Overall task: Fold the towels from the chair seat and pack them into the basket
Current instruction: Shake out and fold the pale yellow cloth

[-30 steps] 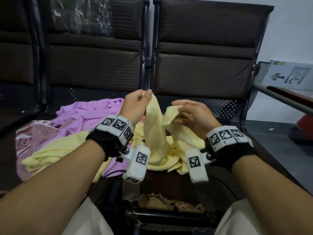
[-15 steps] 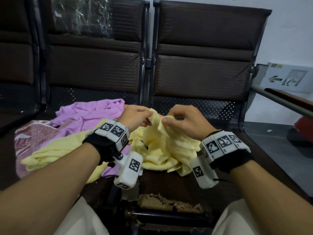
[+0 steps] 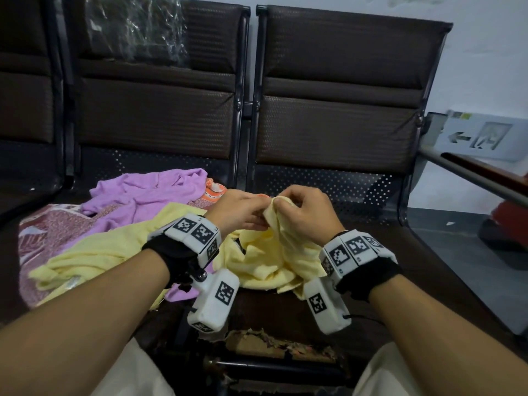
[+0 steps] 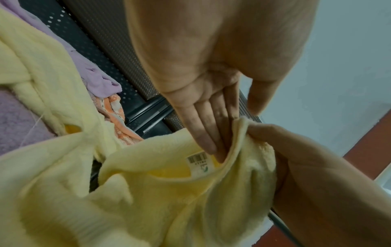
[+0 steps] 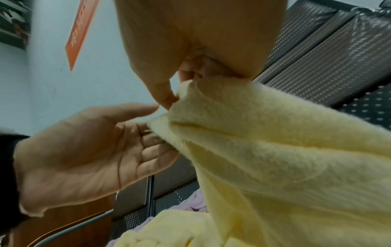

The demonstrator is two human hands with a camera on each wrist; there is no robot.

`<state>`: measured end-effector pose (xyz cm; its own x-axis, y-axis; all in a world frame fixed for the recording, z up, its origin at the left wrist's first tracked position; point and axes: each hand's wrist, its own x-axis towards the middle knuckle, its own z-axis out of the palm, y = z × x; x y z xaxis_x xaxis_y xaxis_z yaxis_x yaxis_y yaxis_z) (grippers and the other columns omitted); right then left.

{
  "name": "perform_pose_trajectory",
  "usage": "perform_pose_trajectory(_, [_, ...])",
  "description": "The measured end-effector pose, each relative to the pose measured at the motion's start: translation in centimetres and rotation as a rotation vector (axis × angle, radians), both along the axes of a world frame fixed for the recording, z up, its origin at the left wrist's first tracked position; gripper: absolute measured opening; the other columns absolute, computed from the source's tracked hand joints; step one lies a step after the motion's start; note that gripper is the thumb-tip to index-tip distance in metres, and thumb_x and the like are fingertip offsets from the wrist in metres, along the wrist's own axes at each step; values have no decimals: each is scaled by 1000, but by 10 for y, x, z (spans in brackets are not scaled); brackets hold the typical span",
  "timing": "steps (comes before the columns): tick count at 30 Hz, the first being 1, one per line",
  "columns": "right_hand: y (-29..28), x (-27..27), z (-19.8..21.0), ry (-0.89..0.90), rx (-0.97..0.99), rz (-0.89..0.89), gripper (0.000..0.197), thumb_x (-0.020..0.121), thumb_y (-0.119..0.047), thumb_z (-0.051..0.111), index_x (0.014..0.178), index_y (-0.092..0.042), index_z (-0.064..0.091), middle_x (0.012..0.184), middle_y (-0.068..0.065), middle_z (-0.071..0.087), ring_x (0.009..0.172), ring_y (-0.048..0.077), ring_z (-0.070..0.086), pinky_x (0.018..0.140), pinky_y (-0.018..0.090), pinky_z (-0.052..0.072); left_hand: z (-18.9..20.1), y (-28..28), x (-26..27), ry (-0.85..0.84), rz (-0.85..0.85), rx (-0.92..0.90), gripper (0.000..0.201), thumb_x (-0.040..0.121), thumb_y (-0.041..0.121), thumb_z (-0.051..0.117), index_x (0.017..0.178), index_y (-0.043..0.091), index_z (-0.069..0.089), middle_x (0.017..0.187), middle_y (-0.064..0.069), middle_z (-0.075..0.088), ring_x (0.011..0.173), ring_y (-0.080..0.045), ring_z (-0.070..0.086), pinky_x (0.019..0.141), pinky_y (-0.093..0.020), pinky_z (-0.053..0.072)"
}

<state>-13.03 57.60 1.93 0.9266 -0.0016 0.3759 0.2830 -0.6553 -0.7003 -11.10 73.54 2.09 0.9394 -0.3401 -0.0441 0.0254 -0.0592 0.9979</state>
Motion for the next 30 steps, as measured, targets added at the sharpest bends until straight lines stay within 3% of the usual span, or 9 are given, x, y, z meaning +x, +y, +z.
perform_pose_trajectory(5, [-2,1,-2,12,53,-9,11,85,-25,62,76,-23,69,77,-10,69,76,3,61,65,14,44,-4,2,-2,-140,-79,115,30,84,16,67,109,-1,67,97,-9,71,85,-17,71,73,-23,58])
perform_pose_trajectory(11, [-13,-2,6,-26,39,54,10,82,-29,70,75,-26,65,74,-10,66,71,3,60,65,17,45,-3,7,2,-283,-49,145,12,92,11,56,88,15,67,80,-2,71,74,-9,69,72,-22,58])
perform_pose_trajectory(14, [-26,-7,10,-48,-195,89,31,76,-35,75,60,-28,49,58,-10,54,56,2,48,58,20,35,-1,15,4,-325,29,163,15,93,12,55,85,18,67,79,1,70,75,-9,68,75,-27,57])
perform_pose_trajectory(17, [-36,-15,8,-43,-482,142,36,80,-38,72,56,-29,47,53,-10,50,54,4,45,71,25,27,3,25,5,-337,260,266,25,85,29,46,71,15,61,74,-2,63,76,-21,62,79,-42,53])
perform_pose_trajectory(19, [-43,-19,6,26,-555,184,23,80,-42,71,65,-27,62,59,-8,59,59,8,52,71,24,29,9,34,7,-268,424,266,30,80,33,40,70,11,57,82,-9,62,85,-29,60,86,-50,51])
perform_pose_trajectory(21, [-49,-23,2,123,-647,209,23,80,-47,69,77,-24,69,63,-11,59,63,6,53,69,20,30,14,41,8,-123,498,83,25,86,22,40,76,11,60,94,-15,64,91,-29,60,85,-48,54])
perform_pose_trajectory(25, [-58,-28,-12,392,-993,231,45,79,-69,54,81,-25,59,72,-9,55,66,10,50,72,27,31,15,49,-1,35,538,-182,24,85,13,38,86,9,61,85,-9,66,83,-24,59,69,-35,52])
perform_pose_trajectory(28, [-68,-32,-19,674,-981,167,70,80,-78,41,117,-20,57,110,-2,59,95,18,53,79,29,37,14,51,-5,58,540,-169,23,88,13,38,88,10,60,71,-2,62,74,-21,54,73,-36,46])
perform_pose_trajectory(30, [-77,-36,-18,714,-924,110,71,84,-75,36,121,-17,56,115,1,58,94,17,52,78,29,38,12,56,-3,3,547,-9,29,91,16,40,104,3,62,83,-9,63,81,-21,52,80,-38,45])
